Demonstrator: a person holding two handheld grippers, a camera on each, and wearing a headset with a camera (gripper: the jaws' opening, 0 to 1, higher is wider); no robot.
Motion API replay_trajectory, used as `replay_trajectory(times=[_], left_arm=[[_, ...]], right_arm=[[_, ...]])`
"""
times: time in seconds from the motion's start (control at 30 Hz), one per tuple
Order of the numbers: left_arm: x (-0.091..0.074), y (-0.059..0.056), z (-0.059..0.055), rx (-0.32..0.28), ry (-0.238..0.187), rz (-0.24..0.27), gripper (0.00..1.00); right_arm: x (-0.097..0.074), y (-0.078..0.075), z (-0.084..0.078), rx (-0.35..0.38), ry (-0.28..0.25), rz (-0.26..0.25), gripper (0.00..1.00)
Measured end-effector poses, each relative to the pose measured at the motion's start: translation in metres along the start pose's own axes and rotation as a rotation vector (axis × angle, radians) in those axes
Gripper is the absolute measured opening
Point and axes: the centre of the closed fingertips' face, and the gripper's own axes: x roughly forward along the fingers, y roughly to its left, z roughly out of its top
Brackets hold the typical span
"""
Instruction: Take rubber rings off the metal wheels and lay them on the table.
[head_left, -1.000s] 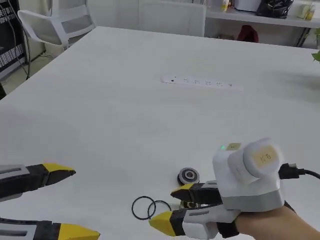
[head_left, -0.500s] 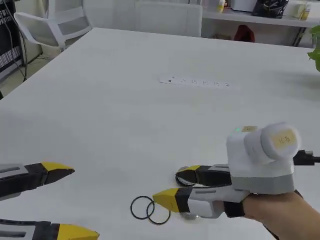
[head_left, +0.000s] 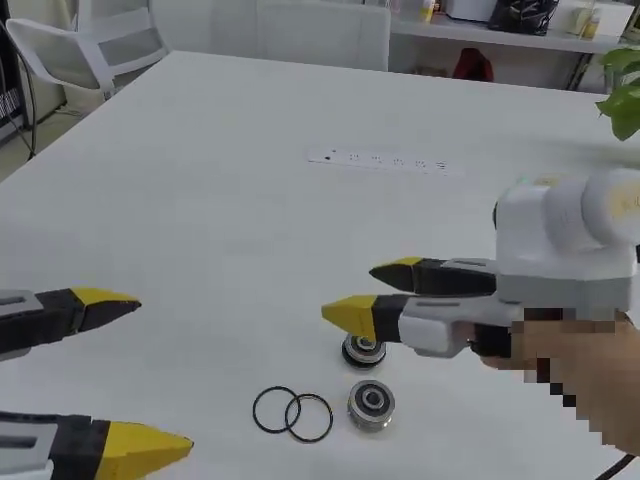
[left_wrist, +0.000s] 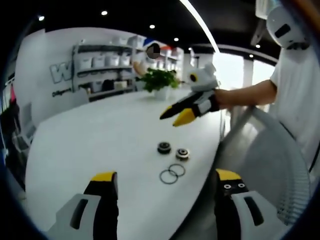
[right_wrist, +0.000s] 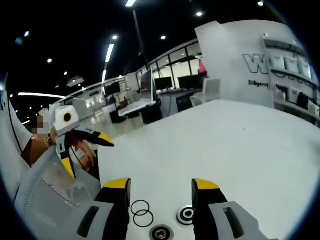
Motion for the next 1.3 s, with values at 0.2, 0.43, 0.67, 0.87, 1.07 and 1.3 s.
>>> replay_trajectory(times=[0.2, 0.43, 0.67, 0.87, 1.07, 1.3], left_arm=[[-0.002, 0.015, 0.022, 0.036, -0.045, 0.013, 0.79], [0.009, 0.030, 0.066, 0.131, -0.089, 0.001, 0.78], [0.035, 0.028, 0.100, 0.267, -0.103, -0.046, 0.76], [0.061, 0.020, 0.129, 0.333, -0.130, -0.110, 0.76], [0.101, 0.015, 0.149, 0.362, -0.157, -0.153, 0.72], [0.141, 0.010, 0.145, 0.350, -0.146, -0.197, 0.67]], right_arm=[[-0.003, -0.028, 0.013, 0.038, -0.065, -0.062, 0.43], [-0.009, -0.057, 0.009, 0.062, -0.074, -0.126, 0.40], [-0.014, -0.066, -0.031, 0.215, -0.069, -0.134, 0.32], [-0.010, -0.068, -0.057, 0.149, 0.040, -0.137, 0.31], [-0.009, -0.062, -0.080, 0.072, 0.150, -0.112, 0.31], [-0.007, -0.062, -0.090, 0.055, 0.187, -0.101, 0.32]])
